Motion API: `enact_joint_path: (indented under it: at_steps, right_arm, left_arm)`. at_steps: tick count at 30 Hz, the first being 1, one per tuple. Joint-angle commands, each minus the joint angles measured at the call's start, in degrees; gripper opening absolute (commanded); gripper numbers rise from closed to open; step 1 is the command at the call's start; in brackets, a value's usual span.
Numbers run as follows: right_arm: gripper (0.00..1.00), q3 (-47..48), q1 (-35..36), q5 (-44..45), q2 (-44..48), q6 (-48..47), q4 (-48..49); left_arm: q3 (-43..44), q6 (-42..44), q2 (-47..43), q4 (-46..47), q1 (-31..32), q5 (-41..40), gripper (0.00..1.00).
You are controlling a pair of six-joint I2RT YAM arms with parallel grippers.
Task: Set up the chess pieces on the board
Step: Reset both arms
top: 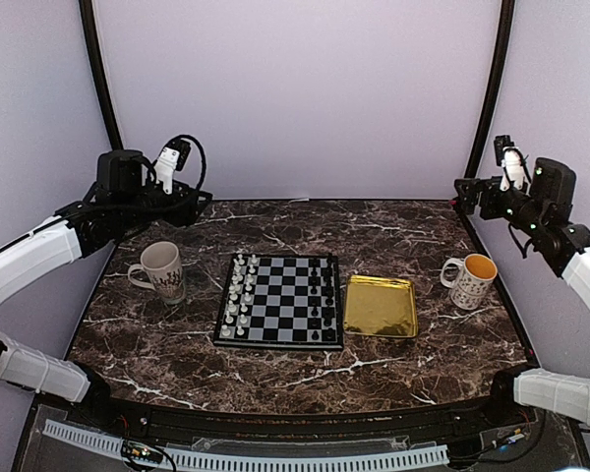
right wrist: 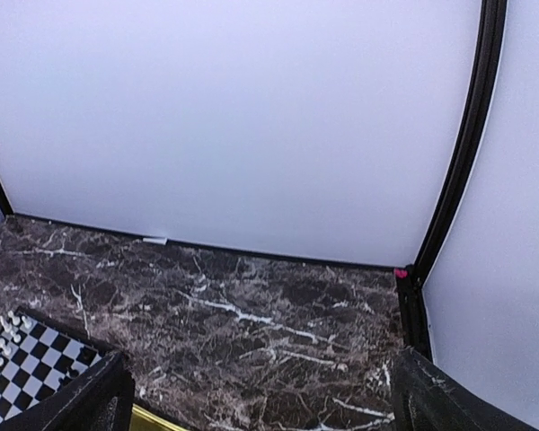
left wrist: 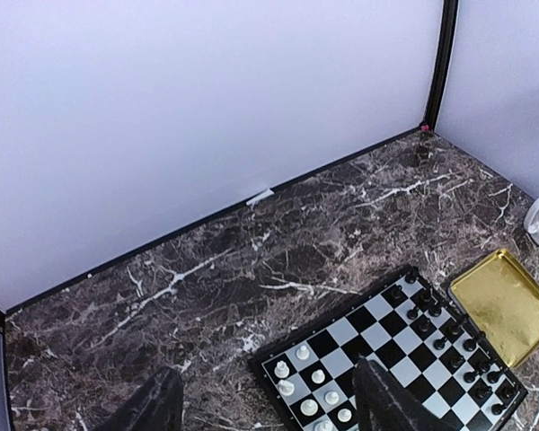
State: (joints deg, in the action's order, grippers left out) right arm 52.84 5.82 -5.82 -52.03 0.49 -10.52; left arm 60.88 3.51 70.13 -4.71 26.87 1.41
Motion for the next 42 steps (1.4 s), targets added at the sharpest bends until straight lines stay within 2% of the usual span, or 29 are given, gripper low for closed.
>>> enact_joint_path:
  at_steps: [1, 4, 9, 11, 12, 13, 18, 23, 25, 29, 32, 38, 42]
  right_arm:
    - [1.00, 4.54, -0.29, 1.13, -0.90, 1.55, 0.80]
    - [1.00, 5.27, -0.27, 1.13, -3.90, 1.55, -1.92]
    - [1.00, 1.50, -0.28, 1.13, -2.62, 1.55, 1.47]
    - [1.00, 1.07, -0.29, 1.13, -2.33, 1.55, 1.34]
    - [1.00, 0.93, -0.29, 1.13, -2.42, 1.55, 1.19]
    - [1.00, 0.38, -0.29, 1.13, -2.49, 1.55, 1.39]
    - [1.00, -1.82, -0.28, 1.13, -2.54, 1.55, 2.67]
    - [1.00, 5.46, -0.29, 1.13, -2.99, 1.55, -2.13]
    - [1.00, 8.38, -0.29, -5.17, -2.63, 0.48, -3.18]
    - [1.00, 9.14, -0.26, -5.91, -2.71, 0.98, -3.42]
    - [1.00, 7.29, -0.30, -5.64, -3.09, 0.94, -2.63]
    - [1.00, 8.60, -0.29, -5.22, -4.10, 1.54, -3.10]
    - [1.00, 9.98, -0.27, -5.32, -4.53, 1.62, -3.89]
  left_arm:
    - [3.67, 1.64, -3.34, -2.67, -0.12, -3.26, 0.69]
    - [3.08, 2.48, -4.04, -2.83, -0.09, -4.73, 0.70]
    - [-1.32, 2.12, -5.73, -0.20, -0.12, -7.60, 0.73]
    - [-2.79, 0.06, -6.45, 0.66, -0.08, -9.83, 0.81]
    - [-3.58, -1.52, -6.77, 1.20, -0.07, -11.21, 0.95]
    - [-4.34, -2.96, -6.84, 1.28, -0.08, -12.02, 0.98]
    - [-2.70, -5.93, -5.50, -3.18, -0.07, -12.09, 0.99]
    - [2.02, -3.80, -4.95, -5.41, -0.10, -11.64, 0.99]
    - [3.67, -2.80, -5.50, -5.22, -0.08, -12.52, 0.99]
    - [3.50, -0.81, -7.34, -3.13, -0.07, -13.86, 0.99]
    - [1.39, 0.84, -8.18, -1.10, -0.11, -11.65, 0.99]
    - [1.48, -12.24, -7.79, -1.49, 0.02, -20.13, 0.99]
    - [-1.96, -13.19, -10.90, 3.06, 0.09, -21.36, 0.99]
